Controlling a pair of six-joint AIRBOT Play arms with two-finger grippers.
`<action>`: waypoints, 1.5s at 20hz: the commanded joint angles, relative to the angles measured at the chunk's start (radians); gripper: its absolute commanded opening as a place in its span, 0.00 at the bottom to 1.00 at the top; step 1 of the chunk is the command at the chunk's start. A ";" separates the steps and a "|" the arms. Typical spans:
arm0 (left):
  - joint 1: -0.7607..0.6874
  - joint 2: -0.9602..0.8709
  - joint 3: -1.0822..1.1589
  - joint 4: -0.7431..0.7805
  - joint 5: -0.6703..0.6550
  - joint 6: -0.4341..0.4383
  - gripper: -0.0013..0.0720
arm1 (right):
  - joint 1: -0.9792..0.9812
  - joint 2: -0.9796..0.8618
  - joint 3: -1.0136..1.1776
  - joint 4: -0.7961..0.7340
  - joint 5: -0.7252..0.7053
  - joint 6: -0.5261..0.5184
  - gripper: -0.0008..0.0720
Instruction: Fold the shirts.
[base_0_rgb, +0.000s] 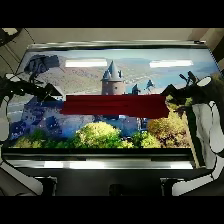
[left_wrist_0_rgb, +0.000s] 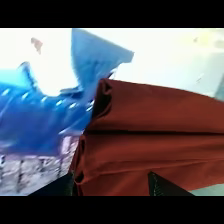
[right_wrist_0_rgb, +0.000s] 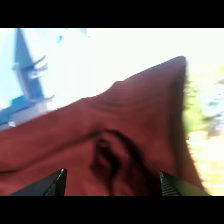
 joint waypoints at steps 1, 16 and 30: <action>0.021 0.060 0.040 -0.004 -0.038 0.000 0.79 | -0.056 -0.002 0.001 -0.118 0.116 -0.009 0.99; -0.052 0.173 0.039 -0.014 -0.059 0.026 0.76 | -0.054 -0.196 0.001 0.333 0.258 -0.118 0.88; -0.684 0.093 0.039 -0.034 0.130 0.021 0.05 | 0.074 0.325 0.001 0.062 0.438 -0.028 0.06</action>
